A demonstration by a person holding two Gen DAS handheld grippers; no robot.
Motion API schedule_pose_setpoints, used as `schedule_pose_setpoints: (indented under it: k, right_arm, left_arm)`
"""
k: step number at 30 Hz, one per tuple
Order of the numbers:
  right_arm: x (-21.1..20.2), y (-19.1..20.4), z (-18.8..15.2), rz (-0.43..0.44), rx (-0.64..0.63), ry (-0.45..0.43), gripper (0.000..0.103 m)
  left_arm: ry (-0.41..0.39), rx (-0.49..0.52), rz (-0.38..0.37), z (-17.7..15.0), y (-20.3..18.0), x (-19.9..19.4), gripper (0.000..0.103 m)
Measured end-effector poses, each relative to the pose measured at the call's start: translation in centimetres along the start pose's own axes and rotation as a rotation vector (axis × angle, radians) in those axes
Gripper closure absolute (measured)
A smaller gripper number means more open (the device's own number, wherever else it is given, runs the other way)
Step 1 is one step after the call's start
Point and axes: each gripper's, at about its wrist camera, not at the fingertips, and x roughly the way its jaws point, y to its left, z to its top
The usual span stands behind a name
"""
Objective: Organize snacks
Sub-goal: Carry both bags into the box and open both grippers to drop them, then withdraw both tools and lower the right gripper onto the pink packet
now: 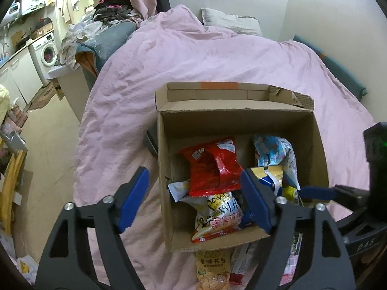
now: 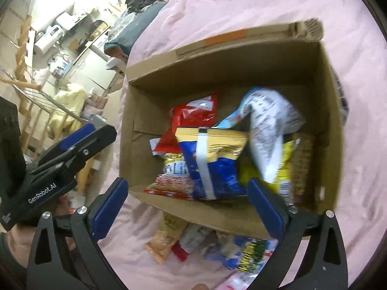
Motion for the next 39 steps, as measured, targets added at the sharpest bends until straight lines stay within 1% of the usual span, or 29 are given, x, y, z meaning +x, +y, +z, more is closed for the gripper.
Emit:
schedule_pose_setpoints:
  k: [3,6,8,9,11,13,16,21,26,29,35,39]
  right_arm:
    - [-0.9,0.0,-0.4,-0.02,-0.004,-0.016,0.002]
    - [-1.5,0.4,-0.8,-0.052,-0.021,-0.034,0.002]
    - [-2.0,0.3,-1.4,-0.055,-0.015,-0.044,0.002]
    - [-2.1,0.4,-1.6,-0.06,-0.01,-0.045,0.002]
    - [-2.2,0.6,-1.9,-0.064,-0.01,-0.05,0.002]
    - [-2.6,0.8,-2.4,-0.067,-0.017,-0.058,0.002]
    - [-3.5,1.1,-3.1,-0.078,-0.021,-0.073,0.002]
    - [-4.9,0.7,-4.9,-0.091,0.011,-0.1,0.002]
    - [-6.2,0.2,-6.6,-0.094,0.055,-0.124,0.002]
    - [-6.6,-0.5,-7.4,-0.06,0.104,-0.121,0.002]
    - [-6.9,-1.1,-9.0,-0.073,0.151,-0.12,0.002]
    - [-7.1,-2.1,-10.1,-0.098,0.17,-0.112,0.002]
  left_arm:
    - [0.01,0.014,0.005,-0.3,-0.2,-0.1,0.026]
    - [-0.001,0.017,0.016,-0.7,-0.2,-0.7,0.026]
    - [-0.005,0.018,0.022,-0.9,-0.1,-1.0,0.026]
    - [-0.004,0.015,0.021,-1.0,0.0,-1.2,0.026]
    - [0.001,-0.005,-0.009,-1.5,0.3,-1.5,0.026]
    - [0.018,-0.016,-0.024,-1.9,0.5,-1.4,0.026]
    - [0.023,-0.007,-0.007,-2.4,0.4,-1.8,0.026]
    - [0.015,0.0,0.007,-3.5,0.3,-2.8,0.026]
    - [0.035,0.001,0.018,-5.0,0.4,-3.5,0.026]
    - [0.047,0.004,0.023,-6.1,0.6,-3.9,0.026]
    - [0.076,-0.005,0.016,-8.0,0.8,-4.5,0.026]
    - [0.091,-0.013,0.01,-8.9,0.8,-4.6,0.026]
